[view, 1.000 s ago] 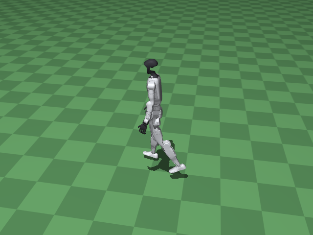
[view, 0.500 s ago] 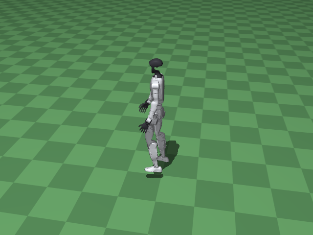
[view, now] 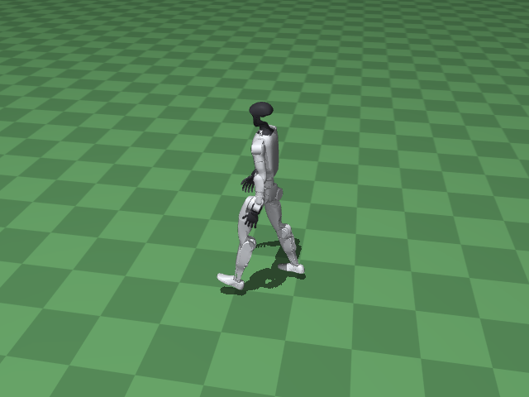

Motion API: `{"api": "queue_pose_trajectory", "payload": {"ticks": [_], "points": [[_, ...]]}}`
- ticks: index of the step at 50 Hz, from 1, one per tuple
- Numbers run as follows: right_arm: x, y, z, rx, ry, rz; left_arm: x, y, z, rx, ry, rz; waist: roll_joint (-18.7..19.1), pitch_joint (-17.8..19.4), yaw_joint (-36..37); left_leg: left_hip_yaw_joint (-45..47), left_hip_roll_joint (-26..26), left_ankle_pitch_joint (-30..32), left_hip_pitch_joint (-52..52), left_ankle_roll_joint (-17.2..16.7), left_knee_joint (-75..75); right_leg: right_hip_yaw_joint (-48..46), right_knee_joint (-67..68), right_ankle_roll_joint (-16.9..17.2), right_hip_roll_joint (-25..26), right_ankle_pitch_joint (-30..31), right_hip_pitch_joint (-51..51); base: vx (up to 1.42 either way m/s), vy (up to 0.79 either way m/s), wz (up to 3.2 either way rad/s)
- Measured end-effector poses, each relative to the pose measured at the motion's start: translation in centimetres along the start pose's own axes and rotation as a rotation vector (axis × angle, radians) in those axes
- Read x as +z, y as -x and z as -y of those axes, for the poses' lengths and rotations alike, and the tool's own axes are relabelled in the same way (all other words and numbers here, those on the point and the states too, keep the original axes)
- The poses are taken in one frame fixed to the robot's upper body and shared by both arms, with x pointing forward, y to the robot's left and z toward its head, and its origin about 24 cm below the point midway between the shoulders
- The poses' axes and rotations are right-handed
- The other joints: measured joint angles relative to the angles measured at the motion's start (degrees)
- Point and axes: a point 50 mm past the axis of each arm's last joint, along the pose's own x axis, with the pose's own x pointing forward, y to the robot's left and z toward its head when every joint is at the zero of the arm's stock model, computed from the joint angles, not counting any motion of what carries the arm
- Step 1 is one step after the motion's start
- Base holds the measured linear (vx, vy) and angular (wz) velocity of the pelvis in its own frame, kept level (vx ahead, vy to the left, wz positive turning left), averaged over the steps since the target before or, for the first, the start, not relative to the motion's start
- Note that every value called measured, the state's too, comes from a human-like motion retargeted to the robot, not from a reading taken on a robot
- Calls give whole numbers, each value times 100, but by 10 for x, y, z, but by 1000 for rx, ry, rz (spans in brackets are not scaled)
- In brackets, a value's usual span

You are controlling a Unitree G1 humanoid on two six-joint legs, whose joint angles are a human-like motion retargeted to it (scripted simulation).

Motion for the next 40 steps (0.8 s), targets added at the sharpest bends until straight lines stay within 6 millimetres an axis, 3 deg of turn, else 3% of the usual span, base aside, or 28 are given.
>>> {"api": "queue_pose_trajectory", "payload": {"ticks": [6,15,25,32,36,40], "points": [[-33,9,0,20,-11,-119,18,-5,-3,-2,-60,37,32,-263,-65,206,39,312,133,-269,0,106,85,-107,-65,153,54,31,27,-19],[-59,18,7,-22,-170,-172,75,-16,-5,14,-131,198,225,-513,-103,116,-6,602,374,-339,0,85,664,-282,-62,855,-31,30,31,-3],[-74,24,13,-61,-351,-211,125,-25,-2,-30,-447,164,451,-768,-543,-227,20,379,579,-418,109,-648,3524,-487,15,1704,-1384,24,28,13],[-89,31,6,-40,-383,-259,178,-23,-9,15,-622,218,418,-745,-931,-445,-51,105,715,-447,246,-1747,4300,-1014,-223,633,-2275,18,17,27],[-101,38,0,-40,-398,-285,213,-17,-8,43,-620,339,347,-711,-1139,-656,-164,13,798,-430,292,-1736,3452,-968,115,334,-2567,17,11,43],[-110,43,-3,-46,-412,-310,237,-11,-3,51,-587,445,275,-612,-1369,-892,-336,-47,920,-415,352,-1628,1986,-847,398,430,-2608,18,9,57]]}}
